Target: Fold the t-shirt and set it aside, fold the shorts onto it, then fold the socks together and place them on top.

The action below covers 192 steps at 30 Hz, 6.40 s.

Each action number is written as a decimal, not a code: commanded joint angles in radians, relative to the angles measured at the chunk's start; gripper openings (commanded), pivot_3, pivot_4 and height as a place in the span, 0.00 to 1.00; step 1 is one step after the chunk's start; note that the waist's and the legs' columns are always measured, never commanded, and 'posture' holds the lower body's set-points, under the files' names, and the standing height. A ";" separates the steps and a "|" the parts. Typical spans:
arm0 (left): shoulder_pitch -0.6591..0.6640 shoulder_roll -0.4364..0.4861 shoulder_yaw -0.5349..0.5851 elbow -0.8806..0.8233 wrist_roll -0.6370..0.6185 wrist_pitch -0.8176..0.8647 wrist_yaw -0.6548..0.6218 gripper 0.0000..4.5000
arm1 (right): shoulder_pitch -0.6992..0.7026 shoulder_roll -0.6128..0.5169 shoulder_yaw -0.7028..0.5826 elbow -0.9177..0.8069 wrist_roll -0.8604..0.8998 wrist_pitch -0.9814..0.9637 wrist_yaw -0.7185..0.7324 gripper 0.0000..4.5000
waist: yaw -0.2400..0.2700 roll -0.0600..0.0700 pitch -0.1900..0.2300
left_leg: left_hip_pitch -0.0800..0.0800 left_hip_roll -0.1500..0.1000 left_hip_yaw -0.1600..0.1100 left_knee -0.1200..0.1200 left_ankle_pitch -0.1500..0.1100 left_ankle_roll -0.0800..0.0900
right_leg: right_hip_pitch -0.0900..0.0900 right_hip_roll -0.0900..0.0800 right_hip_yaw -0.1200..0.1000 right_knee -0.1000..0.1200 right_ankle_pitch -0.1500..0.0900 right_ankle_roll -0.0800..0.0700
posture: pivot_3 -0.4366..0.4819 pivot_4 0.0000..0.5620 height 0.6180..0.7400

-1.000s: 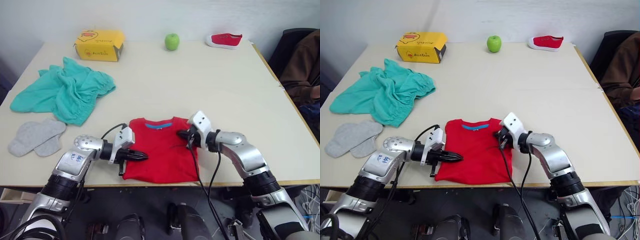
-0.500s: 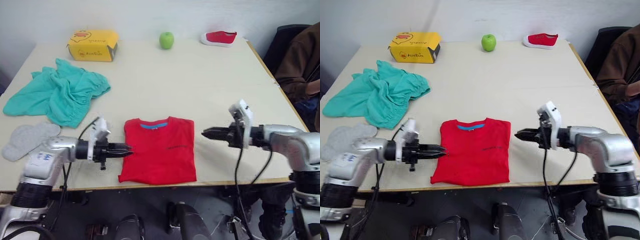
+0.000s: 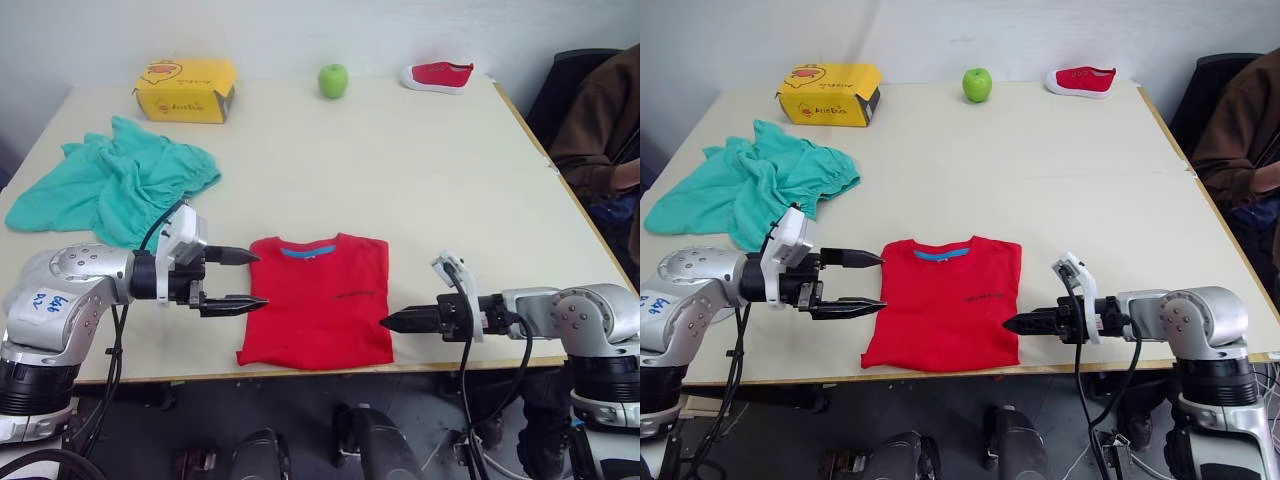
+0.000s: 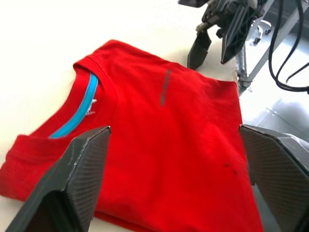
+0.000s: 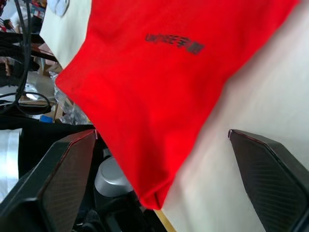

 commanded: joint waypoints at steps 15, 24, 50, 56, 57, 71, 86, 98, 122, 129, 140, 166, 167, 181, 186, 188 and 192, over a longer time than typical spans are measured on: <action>-0.056 0.013 0.010 -0.071 -0.126 0.016 -0.061 1.00 | -0.096 0.146 0.196 0.168 -0.151 -0.182 -0.049 0.46 | -0.021 -0.005 -0.003 | 0.002 0.000 0.002 -0.009 0.005 -0.005 | 0.001 0.002 0.003 0.000 0.000 -0.001 | 0.48 0.27 1.00; -0.086 0.014 0.002 -0.074 -0.185 0.055 -0.071 1.00 | -0.125 0.136 0.132 0.166 -0.140 -0.175 -0.061 0.01 | -0.015 -0.010 -0.006 | 0.002 -0.001 0.002 -0.009 0.005 -0.004 | 0.001 0.001 0.003 0.000 0.000 -0.001 | 0.48 0.27 1.00; -0.211 -0.088 -0.099 0.089 -0.060 -0.103 -0.091 1.00 | -0.177 -0.584 0.015 0.973 -0.533 -0.797 0.316 0.01 | 0.005 0.000 0.001 | 0.000 -0.001 0.003 -0.012 0.007 -0.004 | -0.003 0.004 0.003 -0.007 0.001 0.001 | 0.48 0.27 1.00; -0.231 -0.113 -0.109 0.089 -0.056 -0.099 -0.088 1.00 | -0.122 -0.526 -0.008 0.993 -0.560 -0.875 0.290 0.01 | 0.004 0.001 0.001 | 0.001 0.000 0.003 -0.012 0.007 -0.005 | -0.003 0.005 0.004 -0.007 0.002 0.001 | 0.48 0.27 1.00; -0.236 -0.115 -0.108 0.091 -0.057 -0.096 -0.088 1.00 | -0.107 -0.525 -0.022 0.981 -0.552 -0.868 0.296 0.06 | 0.005 0.001 0.001 | 0.001 0.000 0.003 -0.012 0.007 -0.005 | -0.003 0.005 0.004 -0.007 0.002 0.001 | 0.48 0.27 1.00; -0.178 -0.085 -0.042 0.070 -0.057 -0.080 -0.027 1.00 | -0.128 -0.600 -0.245 0.950 -0.559 -1.051 0.084 1.00 | -0.001 0.003 0.001 | 0.001 -0.001 0.002 -0.013 0.006 -0.007 | -0.002 0.008 0.010 -0.006 0.002 0.001 | 0.48 0.27 1.00; -0.056 0.153 -0.007 0.414 0.428 -0.449 0.216 1.00 | -0.116 -0.058 -0.164 -0.295 0.168 -0.464 -0.040 1.00 | 0.009 0.003 0.002 | 0.009 -0.003 -0.015 -0.019 0.004 -0.010 | -0.002 0.013 0.013 -0.008 0.002 -0.001 | 0.48 0.27 1.00; -0.205 0.213 -0.142 0.877 0.706 -0.813 0.275 1.00 | -0.150 -0.028 -0.044 -0.280 0.136 -0.528 -0.023 1.00 | 0.010 0.001 0.001 | -0.001 -0.005 -0.011 -0.006 -0.006 0.005 | -0.004 0.007 0.009 -0.011 0.004 0.003 | 0.48 0.27 1.00; -0.481 0.064 -0.155 1.299 0.730 -0.767 0.276 0.11 | -0.160 -0.042 -0.027 -0.314 0.145 -0.534 -0.056 1.00 | 0.011 0.000 0.000 | -0.002 -0.005 -0.004 0.005 -0.005 0.002 | -0.013 0.007 0.015 0.007 0.003 0.000 | 0.48 0.27 1.00; -0.451 -0.045 -0.045 1.047 0.527 -0.486 0.145 0.01 | -0.165 -0.020 -0.020 -0.301 0.134 -0.542 -0.072 1.00 | 0.016 -0.001 0.000 | -0.004 -0.005 -0.004 0.006 -0.005 0.002 | -0.014 0.007 0.015 0.006 0.003 0.000 | 0.48 0.27 1.00; -0.340 -0.289 -0.152 0.305 0.286 0.007 0.152 0.01 | -0.072 -0.123 0.052 -0.361 0.011 -0.615 0.054 1.00 | 0.009 -0.001 0.000 | -0.004 -0.005 -0.004 0.006 -0.006 0.001 | -0.013 0.008 0.017 0.006 0.003 0.001 | 0.48 0.27 1.00; -0.422 -0.431 -0.351 0.230 0.279 -0.013 0.048 0.85 | 0.084 -0.257 0.131 -0.398 -0.237 -0.794 0.144 1.00 | 0.007 -0.002 0.001 | -0.002 -0.004 -0.006 0.006 -0.004 -0.002 | -0.012 0.010 0.018 0.006 0.003 0.001 | 0.48 0.27 1.00; -0.422 -0.390 -0.336 0.223 0.284 -0.037 0.029 0.91 | 0.080 -0.255 0.151 -0.389 -0.260 -0.810 0.151 1.00 | 0.008 -0.002 0.001 | -0.002 -0.004 -0.006 0.006 -0.004 -0.002 | -0.013 0.010 0.018 0.006 0.003 0.001 | 0.48 0.27 1.00; 0.064 0.157 -0.129 0.244 0.505 -0.561 0.026 1.00 | 0.026 -0.189 0.380 -0.167 -0.644 -1.189 0.226 1.00 | 0.019 -0.002 0.001 | -0.002 -0.003 -0.006 0.006 -0.006 -0.002 | -0.014 0.010 0.018 0.006 0.001 -0.003 | 0.48 0.27 1.00; 0.107 0.141 -0.113 0.295 0.584 -0.639 0.150 1.00 | -0.001 -0.150 0.413 -0.087 -0.724 -1.265 0.239 1.00 | 0.029 -0.002 0.001 | -0.001 -0.004 -0.005 0.006 -0.006 -0.001 | -0.013 0.010 0.018 0.007 0.002 -0.003 | 0.48 0.27 1.00; 0.108 0.137 -0.123 0.315 0.606 -0.641 0.182 1.00 | -0.006 -0.148 0.429 -0.045 -0.771 -1.314 0.246 1.00 | 0.029 -0.002 0.001 | -0.001 -0.003 -0.005 0.006 -0.006 -0.001 | -0.013 0.010 0.018 0.007 0.002 -0.003 | 0.48 0.27 1.00; 0.114 0.142 -0.135 0.358 0.625 -0.669 0.203 1.00 | -0.001 -0.134 0.435 -0.007 -0.809 -1.355 0.249 0.80 | 0.028 -0.001 0.000 | 0.000 -0.003 -0.005 0.006 -0.006 -0.001 | -0.013 0.010 0.018 0.008 0.002 -0.003 | 0.48 0.27 1.00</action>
